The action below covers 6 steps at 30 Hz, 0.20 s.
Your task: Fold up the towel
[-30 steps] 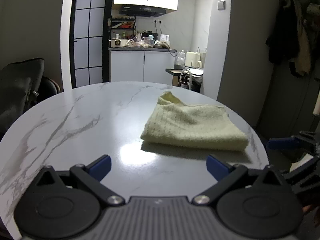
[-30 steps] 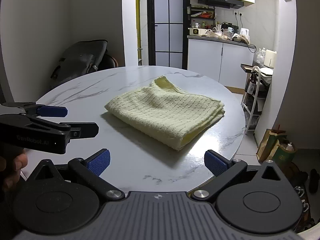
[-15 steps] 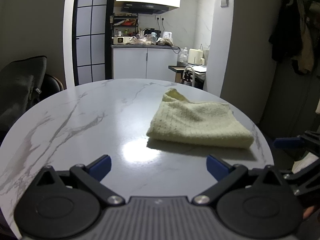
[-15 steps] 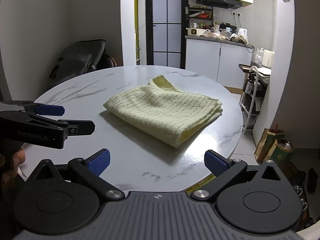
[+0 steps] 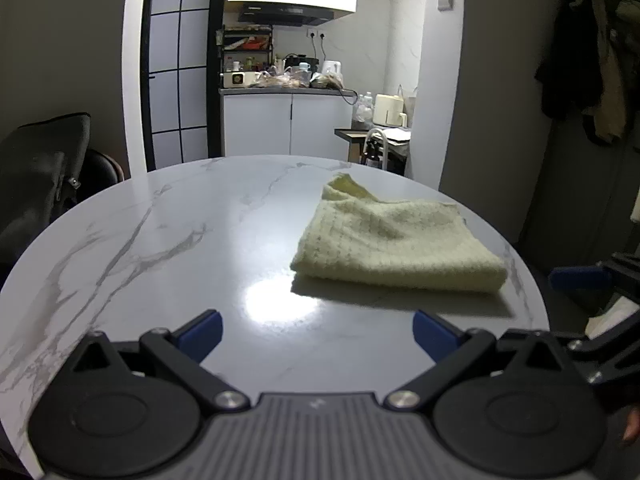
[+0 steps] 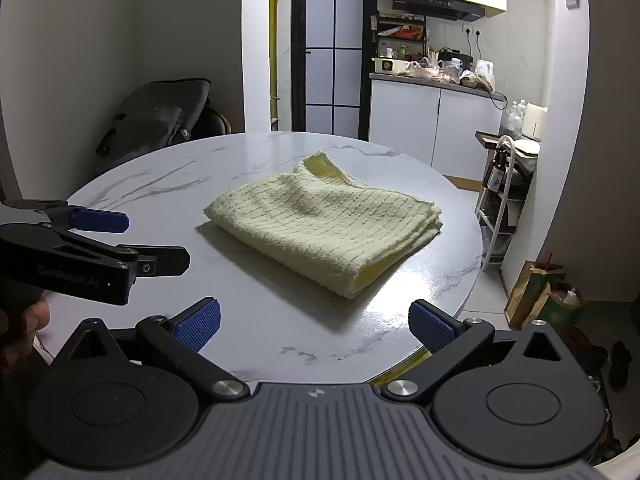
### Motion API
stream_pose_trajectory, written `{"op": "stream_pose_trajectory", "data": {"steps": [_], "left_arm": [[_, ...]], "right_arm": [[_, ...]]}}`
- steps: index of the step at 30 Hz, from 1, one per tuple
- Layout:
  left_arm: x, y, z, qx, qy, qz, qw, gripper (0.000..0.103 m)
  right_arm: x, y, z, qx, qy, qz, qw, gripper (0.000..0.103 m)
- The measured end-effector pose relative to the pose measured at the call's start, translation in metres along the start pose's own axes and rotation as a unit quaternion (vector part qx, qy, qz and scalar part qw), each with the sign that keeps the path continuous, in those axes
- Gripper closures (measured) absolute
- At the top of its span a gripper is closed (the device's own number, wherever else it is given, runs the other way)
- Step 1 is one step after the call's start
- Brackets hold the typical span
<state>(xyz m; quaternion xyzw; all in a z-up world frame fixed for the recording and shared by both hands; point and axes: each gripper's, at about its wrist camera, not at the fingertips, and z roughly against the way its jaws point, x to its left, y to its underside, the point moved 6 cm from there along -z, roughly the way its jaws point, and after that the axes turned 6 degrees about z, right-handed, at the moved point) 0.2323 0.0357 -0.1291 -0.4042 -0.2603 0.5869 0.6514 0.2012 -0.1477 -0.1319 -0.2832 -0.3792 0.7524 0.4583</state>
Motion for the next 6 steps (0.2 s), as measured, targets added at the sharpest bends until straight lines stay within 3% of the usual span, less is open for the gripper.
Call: {"op": "stream_pose_trajectory", "data": {"steps": [6], "left_arm": [[-0.0070, 0.0002, 0.0054, -0.022, -0.005, -0.028, 0.9994, 0.000]], "right_arm": [[-0.0006, -0.0011, -0.0028, 0.003, 0.000, -0.002, 1.000, 0.000]]}}
